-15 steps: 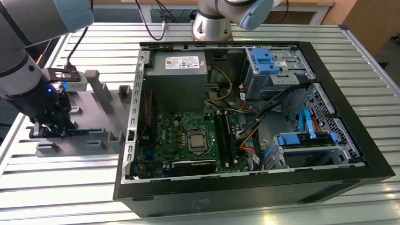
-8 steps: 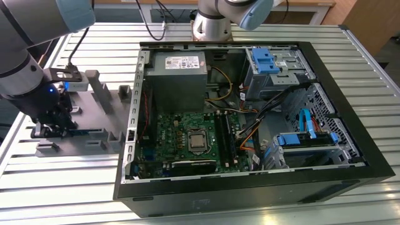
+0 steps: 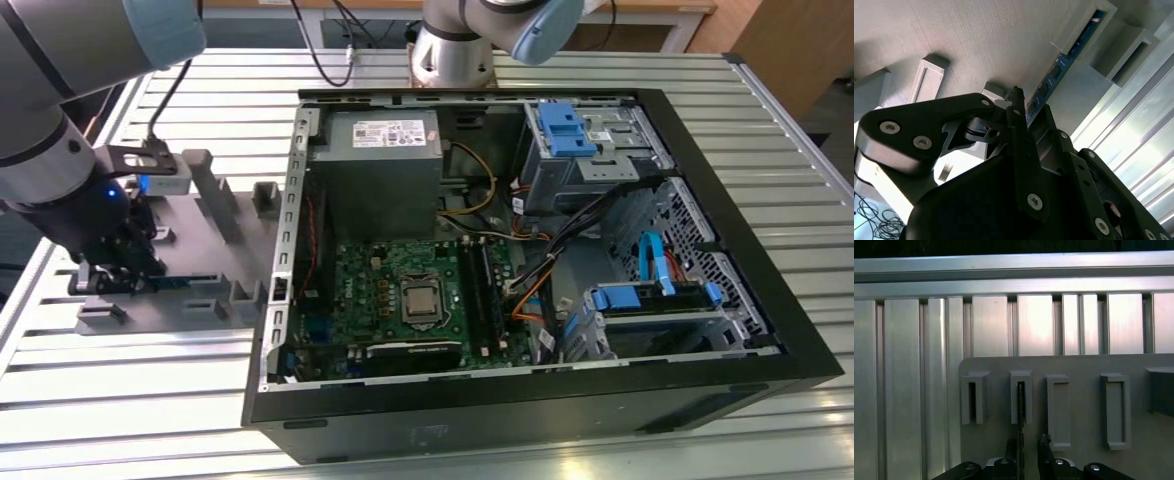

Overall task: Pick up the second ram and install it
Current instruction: 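Pick up the second ram and move it above second insertion slot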

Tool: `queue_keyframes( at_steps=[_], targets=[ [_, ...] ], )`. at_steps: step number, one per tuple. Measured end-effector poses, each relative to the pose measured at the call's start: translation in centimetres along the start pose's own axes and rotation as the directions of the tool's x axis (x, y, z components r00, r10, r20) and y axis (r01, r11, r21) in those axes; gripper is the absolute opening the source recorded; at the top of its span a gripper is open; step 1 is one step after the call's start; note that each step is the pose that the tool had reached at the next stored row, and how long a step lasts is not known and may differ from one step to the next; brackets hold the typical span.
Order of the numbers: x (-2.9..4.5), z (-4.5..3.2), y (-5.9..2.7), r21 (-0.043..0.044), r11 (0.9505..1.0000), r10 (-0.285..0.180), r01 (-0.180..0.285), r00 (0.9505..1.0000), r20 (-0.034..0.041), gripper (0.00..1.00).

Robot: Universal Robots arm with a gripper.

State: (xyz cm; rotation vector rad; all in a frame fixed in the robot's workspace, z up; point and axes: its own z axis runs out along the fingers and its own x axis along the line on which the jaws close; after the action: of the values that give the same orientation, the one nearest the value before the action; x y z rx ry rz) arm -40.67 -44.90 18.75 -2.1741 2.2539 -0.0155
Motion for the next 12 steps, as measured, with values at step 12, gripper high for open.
queue_keyframes(
  at_steps=[12],
  targets=[
    [0.00, 0.05, -0.18, 0.0000, 1.0000, 0.000, 0.000, 1.0000, 0.0000, 0.31]
  ],
)
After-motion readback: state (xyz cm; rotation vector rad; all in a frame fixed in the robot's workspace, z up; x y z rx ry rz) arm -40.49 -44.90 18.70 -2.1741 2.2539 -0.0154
